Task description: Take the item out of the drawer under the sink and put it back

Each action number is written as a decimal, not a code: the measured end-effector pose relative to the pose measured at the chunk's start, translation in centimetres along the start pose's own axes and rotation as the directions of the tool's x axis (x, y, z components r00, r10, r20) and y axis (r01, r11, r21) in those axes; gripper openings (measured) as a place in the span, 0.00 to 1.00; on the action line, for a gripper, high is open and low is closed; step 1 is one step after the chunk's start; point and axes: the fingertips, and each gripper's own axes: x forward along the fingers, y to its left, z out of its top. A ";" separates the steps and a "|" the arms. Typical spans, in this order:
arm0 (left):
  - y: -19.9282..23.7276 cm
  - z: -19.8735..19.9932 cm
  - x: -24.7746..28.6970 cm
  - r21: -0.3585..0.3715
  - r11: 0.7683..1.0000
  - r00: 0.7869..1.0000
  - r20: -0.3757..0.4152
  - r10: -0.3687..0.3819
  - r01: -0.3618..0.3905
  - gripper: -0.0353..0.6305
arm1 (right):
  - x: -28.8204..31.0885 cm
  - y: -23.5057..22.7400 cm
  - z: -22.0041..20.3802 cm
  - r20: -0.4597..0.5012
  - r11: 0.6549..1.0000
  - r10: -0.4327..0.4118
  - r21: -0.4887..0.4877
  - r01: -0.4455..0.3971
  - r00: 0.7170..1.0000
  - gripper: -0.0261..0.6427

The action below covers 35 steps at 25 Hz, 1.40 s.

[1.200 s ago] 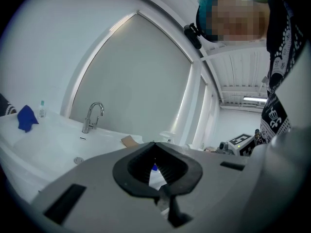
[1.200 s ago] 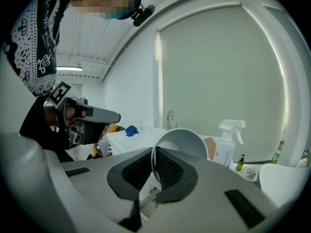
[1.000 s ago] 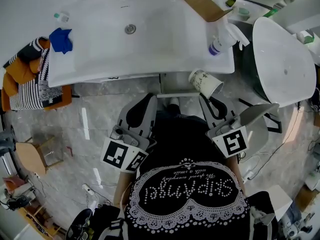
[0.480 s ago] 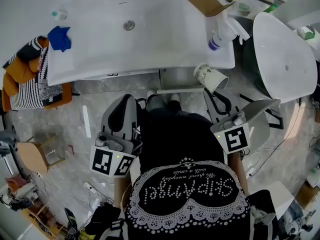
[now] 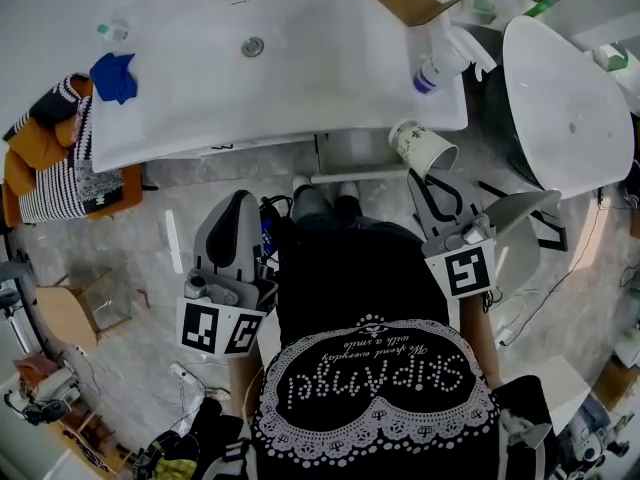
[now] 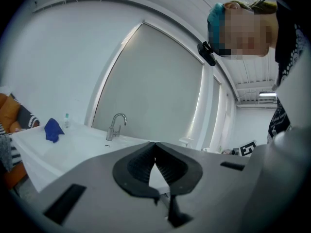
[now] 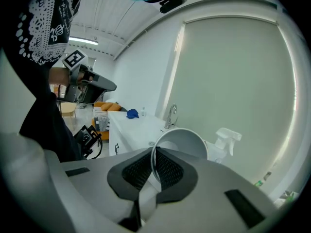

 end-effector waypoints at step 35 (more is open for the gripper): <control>-4.5 -3.7 2.6 -0.005 0.994 0.992 -0.056 -0.113 0.113 0.06 | 3.1 2.9 -2.2 -0.103 0.974 0.102 -0.191 -0.120 0.989 0.08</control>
